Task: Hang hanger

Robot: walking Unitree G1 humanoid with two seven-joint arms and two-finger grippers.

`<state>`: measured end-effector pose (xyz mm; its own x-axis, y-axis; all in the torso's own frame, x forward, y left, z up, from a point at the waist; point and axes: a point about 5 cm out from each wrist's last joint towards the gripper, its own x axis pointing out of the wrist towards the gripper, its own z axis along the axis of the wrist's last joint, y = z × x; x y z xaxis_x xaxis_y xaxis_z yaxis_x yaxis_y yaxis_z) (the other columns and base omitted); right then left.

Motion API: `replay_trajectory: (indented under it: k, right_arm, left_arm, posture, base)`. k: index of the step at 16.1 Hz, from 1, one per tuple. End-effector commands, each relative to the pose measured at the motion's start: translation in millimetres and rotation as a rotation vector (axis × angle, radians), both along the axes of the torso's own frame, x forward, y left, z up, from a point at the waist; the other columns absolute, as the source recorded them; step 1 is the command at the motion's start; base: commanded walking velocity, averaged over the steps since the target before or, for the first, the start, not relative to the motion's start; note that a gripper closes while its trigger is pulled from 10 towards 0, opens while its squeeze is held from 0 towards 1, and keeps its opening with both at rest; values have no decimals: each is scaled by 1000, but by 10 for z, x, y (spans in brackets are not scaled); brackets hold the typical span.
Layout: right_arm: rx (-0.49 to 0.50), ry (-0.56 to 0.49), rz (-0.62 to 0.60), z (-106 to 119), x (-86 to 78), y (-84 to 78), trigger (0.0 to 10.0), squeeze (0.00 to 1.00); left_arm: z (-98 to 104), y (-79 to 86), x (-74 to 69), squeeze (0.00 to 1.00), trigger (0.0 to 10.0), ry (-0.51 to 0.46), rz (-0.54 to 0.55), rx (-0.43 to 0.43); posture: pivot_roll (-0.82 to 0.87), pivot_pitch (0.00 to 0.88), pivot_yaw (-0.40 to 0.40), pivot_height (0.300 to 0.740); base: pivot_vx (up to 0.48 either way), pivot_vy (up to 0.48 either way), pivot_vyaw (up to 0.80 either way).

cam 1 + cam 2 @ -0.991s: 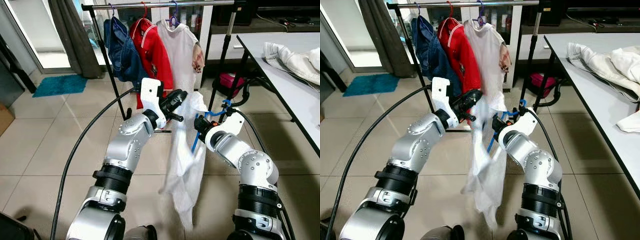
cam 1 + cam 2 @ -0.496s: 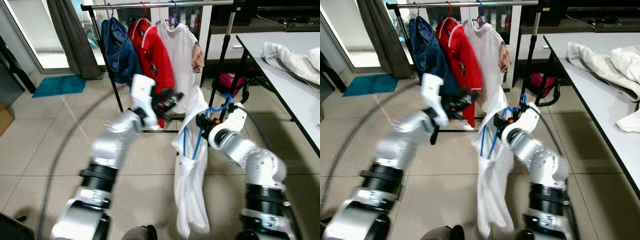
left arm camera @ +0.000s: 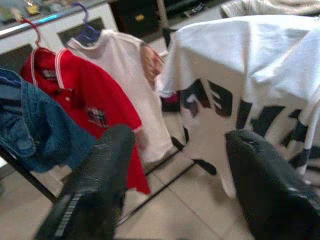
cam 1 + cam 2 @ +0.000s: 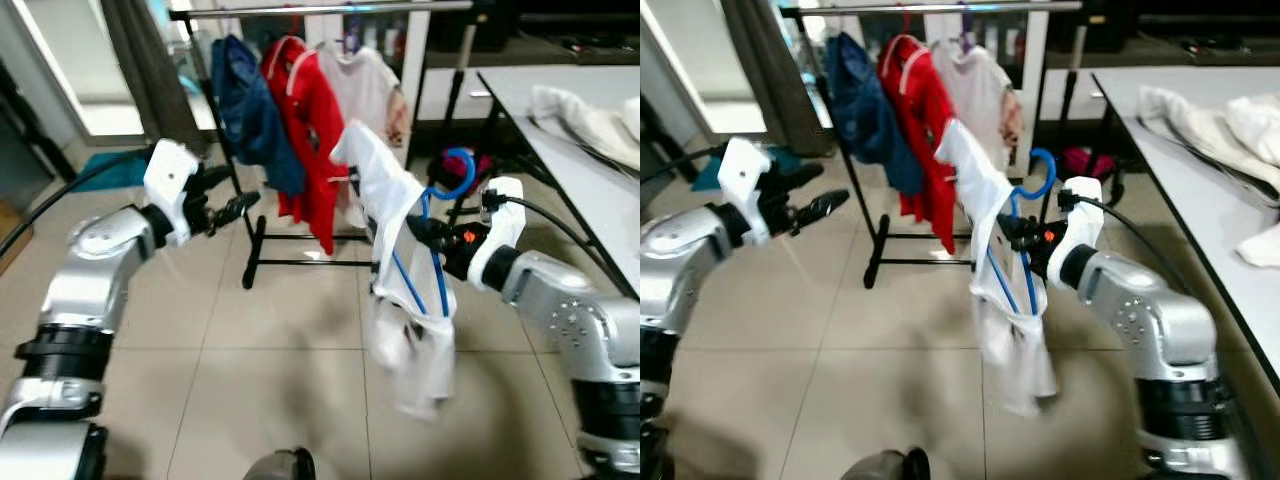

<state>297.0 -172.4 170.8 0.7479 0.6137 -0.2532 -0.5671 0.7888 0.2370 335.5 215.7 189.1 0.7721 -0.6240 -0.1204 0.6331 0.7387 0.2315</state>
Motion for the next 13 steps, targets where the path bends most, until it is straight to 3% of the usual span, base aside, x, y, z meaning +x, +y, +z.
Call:
replay_trajectory:
  k: [1,4,7,11,13]
  right_arm:
    - [-5,-56,96,115,-36,19,10000,0]
    - [-164,-82,278,195,-109,-105,10000,0]
    - [-387,-47,456,214,-195,-211,10000,0]
    - [-515,-72,535,333,-175,-258,10000,0]
    - [-525,-86,545,366,-159,-255,10000,0]
  left_arm:
    - [102,137,-27,0,10000,-19,-2,4]
    - [191,356,-61,0,10000,-23,-29,89]
    - [163,328,-121,0,10000,34,-130,111]
    - [-85,197,-177,0,10000,65,-158,130]
    - [-140,135,-206,0,10000,71,-177,120]
  posture:
    - [45,0,90,740]
    - [51,0,85,740]
    - [38,0,83,740]
    - [30,5,50,740]
    - [31,7,45,740]
  base:
    - [0,0,0]
    - [0,0,0]
    - [0,0,0]
    - [0,0,0]
    - [0,0,0]
